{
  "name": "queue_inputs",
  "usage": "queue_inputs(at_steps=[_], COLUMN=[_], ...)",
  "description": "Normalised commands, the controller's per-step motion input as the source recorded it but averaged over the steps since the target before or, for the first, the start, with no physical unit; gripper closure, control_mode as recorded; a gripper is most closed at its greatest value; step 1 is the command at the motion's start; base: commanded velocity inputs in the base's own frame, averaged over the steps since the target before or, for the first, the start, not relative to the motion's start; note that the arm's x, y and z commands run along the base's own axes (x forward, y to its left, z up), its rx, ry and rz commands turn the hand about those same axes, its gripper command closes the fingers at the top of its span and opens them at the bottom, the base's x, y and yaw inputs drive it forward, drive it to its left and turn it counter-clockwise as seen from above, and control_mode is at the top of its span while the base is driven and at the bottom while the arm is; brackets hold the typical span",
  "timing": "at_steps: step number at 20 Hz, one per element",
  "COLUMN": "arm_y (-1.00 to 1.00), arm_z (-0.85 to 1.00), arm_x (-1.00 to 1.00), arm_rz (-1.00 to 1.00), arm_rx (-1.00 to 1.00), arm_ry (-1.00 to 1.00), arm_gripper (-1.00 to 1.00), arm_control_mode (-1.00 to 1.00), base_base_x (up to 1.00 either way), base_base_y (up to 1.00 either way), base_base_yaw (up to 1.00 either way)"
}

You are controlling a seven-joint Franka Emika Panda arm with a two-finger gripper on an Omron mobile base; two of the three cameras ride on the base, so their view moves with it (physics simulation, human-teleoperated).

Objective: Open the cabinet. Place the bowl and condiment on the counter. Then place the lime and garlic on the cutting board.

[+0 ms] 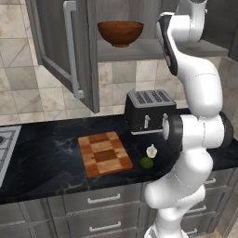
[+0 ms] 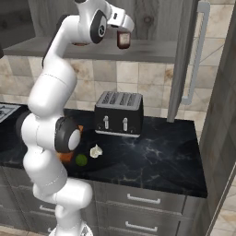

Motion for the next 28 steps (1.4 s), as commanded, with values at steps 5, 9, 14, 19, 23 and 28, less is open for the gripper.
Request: queue_inputs(at_steps=[5,9,14,19,23,28], arm_y=[0.03,0.23,0.04,-0.10,-0.11,0.00], arm_z=[0.04,-0.08,-0.28,-0.20,0.00,0.00], arm_x=[0.14,0.26,0.31,0.30,0.32,0.28], arm_rz=[0.00,0.00,-0.02,-0.08,-0.09,-0.10], arm_rx=[-0.05,-0.09,-0.03,0.00,0.00,0.00], arm_ry=[0.11,0.02,-0.01,-0.03,-0.03,0.00], arm_gripper=[-1.00,-1.00,-1.00,-1.00,-1.00,-1.00], arm_control_mode=[-1.00,-1.00,-1.00,-1.00,-1.00,-1.00], base_base_x=[0.00,0.00,0.00,0.00,0.00,0.00], base_base_y=[0.00,0.00,0.00,0.00,0.00,0.00], base_base_yaw=[0.00,0.00,0.00,0.00,0.00,0.00])
